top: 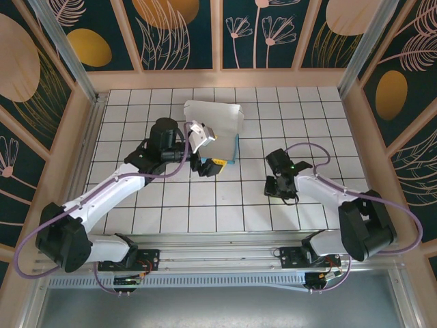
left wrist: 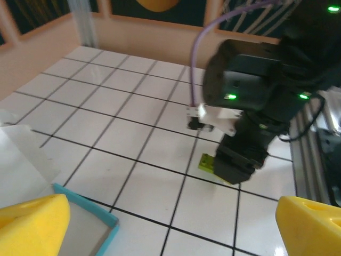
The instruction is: Fold the paper box
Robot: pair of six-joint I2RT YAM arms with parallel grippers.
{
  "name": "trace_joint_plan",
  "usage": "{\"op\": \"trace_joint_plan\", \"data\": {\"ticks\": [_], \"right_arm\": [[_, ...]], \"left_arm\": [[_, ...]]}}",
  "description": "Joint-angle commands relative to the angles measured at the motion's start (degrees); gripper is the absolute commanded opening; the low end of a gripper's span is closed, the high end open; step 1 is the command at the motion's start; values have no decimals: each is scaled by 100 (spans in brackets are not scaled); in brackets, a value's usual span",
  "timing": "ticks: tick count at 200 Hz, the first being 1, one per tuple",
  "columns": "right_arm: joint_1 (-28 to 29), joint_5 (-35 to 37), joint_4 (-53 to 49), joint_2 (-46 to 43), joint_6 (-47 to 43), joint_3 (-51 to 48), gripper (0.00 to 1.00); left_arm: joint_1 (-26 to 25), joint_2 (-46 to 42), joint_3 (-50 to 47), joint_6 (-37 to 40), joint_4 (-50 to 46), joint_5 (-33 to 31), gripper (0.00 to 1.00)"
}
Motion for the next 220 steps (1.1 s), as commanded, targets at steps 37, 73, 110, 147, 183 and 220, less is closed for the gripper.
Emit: {"op": "trace_joint_plan", "data": {"ticks": [37,73,110,147,183,220], "right_arm": [[460,665,-110,-240,-1236,1417,35],[1200,842,-109,708,-2987,2698,35],[1460,695,-197,2199,-5278,3981,36],[1279,708,-785,4063,-6558,5658,35],[1134,827,-761,5212,-7104,6540,27],[1158,733,-796,5806,-7131,7336,32]], "left_arm": [[551,-497,274,-1303,-445,-2144,99],[932,-1266,-101,-1629,-336,-3329,99],[932,-2135,-683,-885,-482,-3717,99],[932,-3143,-1251,216,-738,-2888,99],[932,-3234,-1209,549,-1236,-2710,99],[932,-3027,-1286,369,-957,-2615,98]]}}
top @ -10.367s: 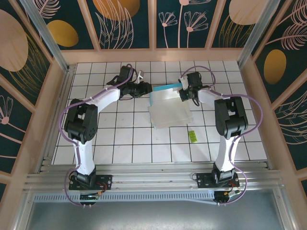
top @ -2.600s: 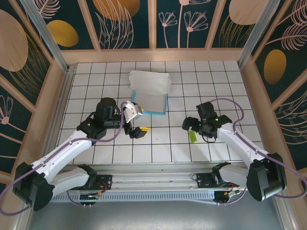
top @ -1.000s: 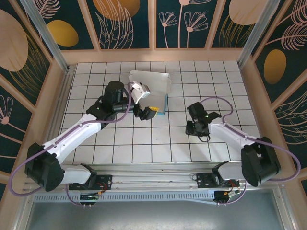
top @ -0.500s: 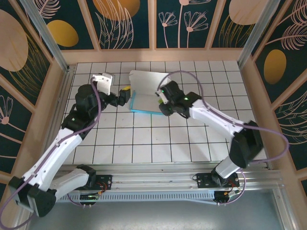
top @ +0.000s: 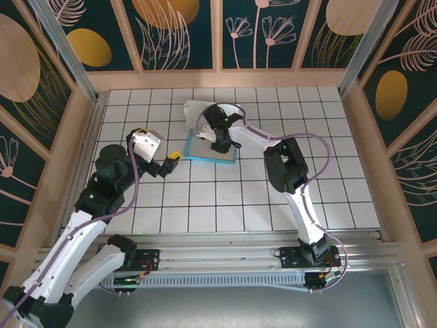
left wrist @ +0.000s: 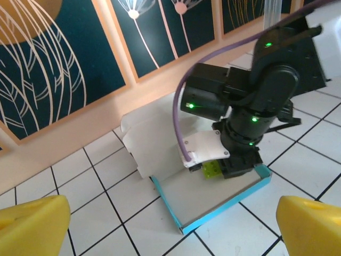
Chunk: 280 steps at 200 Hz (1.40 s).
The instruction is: Fold the paper box
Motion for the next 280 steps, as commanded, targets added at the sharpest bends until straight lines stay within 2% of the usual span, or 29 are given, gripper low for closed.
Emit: {"op": "trace_joint_plan", "data": {"ticks": [1,17,28,58,87,107,135,148,159,171,188,201,234,254,269,280], "right_arm": [[71,9,-138,121,-352,414,33],[111,-20,-21,220,-400,459,38],[143,23,10,283,-419,521,46],[190,34,227,47,-200,524,63],[265,-86,372,-566,502,419,67],[252,50,769,-1284,1355,-136,68],[225,471,1468,-2582,2555,-1339,74],[147,422,1817,-3288,3188,-1957,78],[-39,98,2172,-3920,3756,-2541,81],[-435,-470,2715,-4652,4455,-3277,90],[-1191,-1617,3735,-5599,5256,-4465,92],[-1659,-2049,4263,-6084,5616,-5123,94],[-2534,-2859,4077,-6245,5819,-5368,97],[-2860,-3417,3883,-6028,5741,-5324,99],[-3000,-3608,3688,-5822,5549,-5274,99],[-3073,-3742,3523,-5663,5274,-5222,99]], "left_arm": [[-12,93,-62,26,88,171,99],[-12,194,-94,-157,268,69,99],[-12,282,-69,-388,310,-85,98],[-12,520,-132,-1397,694,-871,99],[12,788,-304,-2039,1440,-1467,99],[152,1157,-194,-2360,1656,-1483,99],[545,1782,211,-2715,1437,-898,99],[822,1977,371,-2884,1349,-643,99],[1108,2092,420,-2997,1411,-348,99],[1380,2259,451,-3069,1514,-73,99],[1599,2651,649,-2957,1487,198,99],[1706,2924,810,-2809,1472,442,99],[2115,3329,1097,-2563,1546,821,99],[2405,3671,1375,-2480,1571,1391,98],[2455,4076,1705,-2111,1410,2048,99],[2458,4386,1976,-1714,1228,2866,99]]}}
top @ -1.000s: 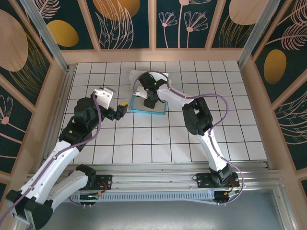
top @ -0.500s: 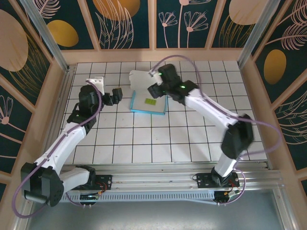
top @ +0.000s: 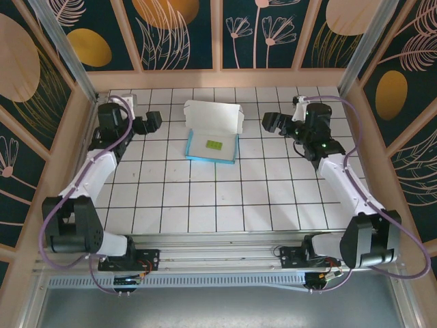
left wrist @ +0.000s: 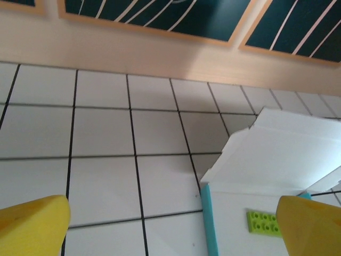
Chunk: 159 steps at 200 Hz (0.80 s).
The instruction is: Fold the paper box
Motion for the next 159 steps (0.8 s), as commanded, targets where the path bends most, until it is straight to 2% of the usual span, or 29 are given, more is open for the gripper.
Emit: {"op": "trace_joint_plan", "data": {"ticks": [1,13,41,70,86,115,159], "right_arm": [[-147,-768,-188,296,-282,116,99],[-151,-840,-399,471,-687,228,99],[-164,-972,-592,955,-1175,503,99],[-52,-1206,-486,1512,-1276,795,99],[120,-1108,-466,1841,-1521,1029,99],[346,-695,-636,2667,-1680,1754,99],[853,47,-687,3852,-1887,2925,99]], "left_arm": [[30,561,591,774,-142,1650,99],[30,781,782,1072,-219,2307,99],[30,1032,1125,1768,-523,2575,99],[29,1279,1235,1916,-376,3176,99],[30,1480,1290,2027,-321,3402,99],[27,1957,1604,2439,-616,3397,99],[25,2430,1865,2623,-415,3298,99]]}}
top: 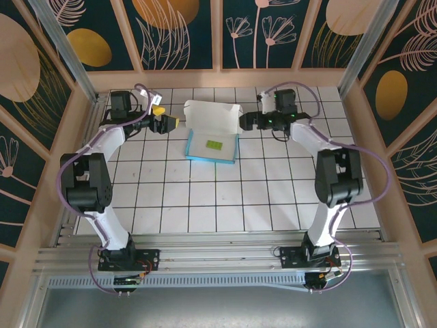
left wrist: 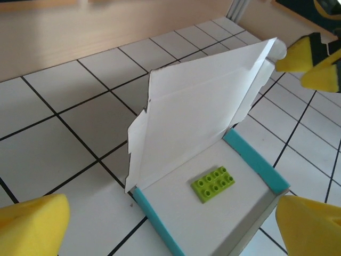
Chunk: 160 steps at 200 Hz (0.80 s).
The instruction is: Fold the paper box
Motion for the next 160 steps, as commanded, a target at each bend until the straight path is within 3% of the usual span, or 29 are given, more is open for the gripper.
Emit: {"op": "trace_joint_plan", "data": {"ticks": [1,23,62,97,160], "right_arm": [[259,533,-60,468,-255,610,99],[373,867,-144,845,-326,1024,89],[377,1197,-129,970,-754,1089,54],[362,1200,-123,1032,-1333,1122,30],[193,1037,-290,1071,-2213,1237,8]], "left_arm": [[-3,285,363,346,86,247,99],[-5,533,632,353,51,196,98],[-5,782,774,298,196,-13,99],[-5,769,786,232,147,-187,99],[-5,411,664,271,-248,-556,99]]}}
